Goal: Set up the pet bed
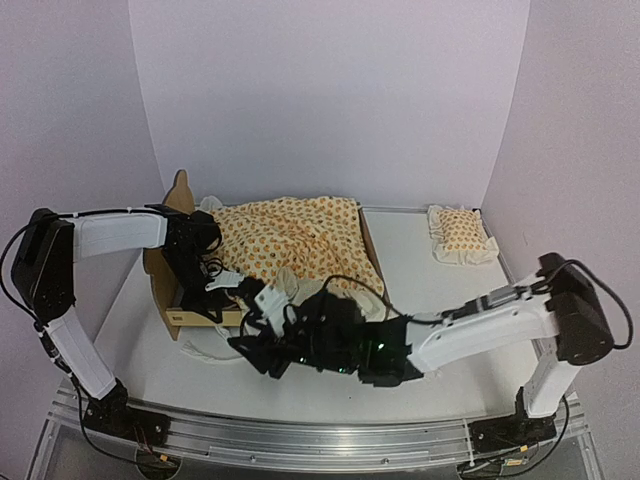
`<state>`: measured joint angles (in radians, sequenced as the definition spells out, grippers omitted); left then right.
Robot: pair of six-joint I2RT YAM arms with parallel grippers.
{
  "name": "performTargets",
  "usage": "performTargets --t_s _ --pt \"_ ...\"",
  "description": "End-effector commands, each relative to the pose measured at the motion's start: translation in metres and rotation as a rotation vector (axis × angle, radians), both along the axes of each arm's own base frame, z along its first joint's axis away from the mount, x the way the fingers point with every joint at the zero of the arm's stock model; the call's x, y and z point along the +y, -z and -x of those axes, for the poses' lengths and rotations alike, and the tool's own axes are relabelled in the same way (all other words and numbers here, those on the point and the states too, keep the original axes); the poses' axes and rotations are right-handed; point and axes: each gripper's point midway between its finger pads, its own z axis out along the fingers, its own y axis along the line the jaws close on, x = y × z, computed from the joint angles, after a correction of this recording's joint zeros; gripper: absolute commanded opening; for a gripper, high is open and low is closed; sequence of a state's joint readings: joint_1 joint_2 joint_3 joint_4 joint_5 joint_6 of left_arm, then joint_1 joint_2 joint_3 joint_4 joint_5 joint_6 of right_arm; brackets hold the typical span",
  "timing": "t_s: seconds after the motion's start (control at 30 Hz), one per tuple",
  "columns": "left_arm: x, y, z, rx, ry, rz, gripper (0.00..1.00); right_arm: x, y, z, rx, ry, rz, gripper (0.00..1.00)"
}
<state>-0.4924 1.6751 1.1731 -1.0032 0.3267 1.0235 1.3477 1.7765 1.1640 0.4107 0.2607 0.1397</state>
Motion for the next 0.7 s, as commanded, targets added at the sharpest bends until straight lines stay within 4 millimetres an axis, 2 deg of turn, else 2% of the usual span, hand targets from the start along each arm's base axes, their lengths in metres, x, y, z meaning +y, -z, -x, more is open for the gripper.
performTargets --t_s 0.0,0.03,0.13,0.27,0.33,0.47,0.67 --pt "-0.027 -0.029 -0.016 0.026 -0.081 0.084 0.0 0.062 0.056 0.0 -0.132 -0.038 -0.089 0.52" --pt "-0.029 -0.031 -0.019 0.024 -0.088 0.086 0.0 0.071 0.06 -0.006 -0.139 -0.012 -0.102 0.48" --pt "-0.031 -0.034 -0.021 0.031 -0.093 0.091 0.0 0.083 0.098 -0.032 -0.176 0.111 -0.087 0.39" --pt "-0.033 -0.035 -0.019 0.049 -0.09 0.104 0.0 0.081 0.135 -0.059 -0.152 0.221 -0.054 0.42" --pt "-0.034 -0.034 -0.017 0.061 -0.09 0.107 0.0 0.078 0.146 -0.074 -0.15 0.277 -0.042 0.43" --pt "-0.036 -0.032 -0.014 0.078 -0.09 0.123 0.0 0.085 0.145 -0.096 -0.141 0.301 -0.054 0.47" --pt "-0.04 -0.034 -0.018 0.068 -0.101 0.14 0.0 0.093 0.155 -0.103 -0.084 0.295 -0.047 0.55"
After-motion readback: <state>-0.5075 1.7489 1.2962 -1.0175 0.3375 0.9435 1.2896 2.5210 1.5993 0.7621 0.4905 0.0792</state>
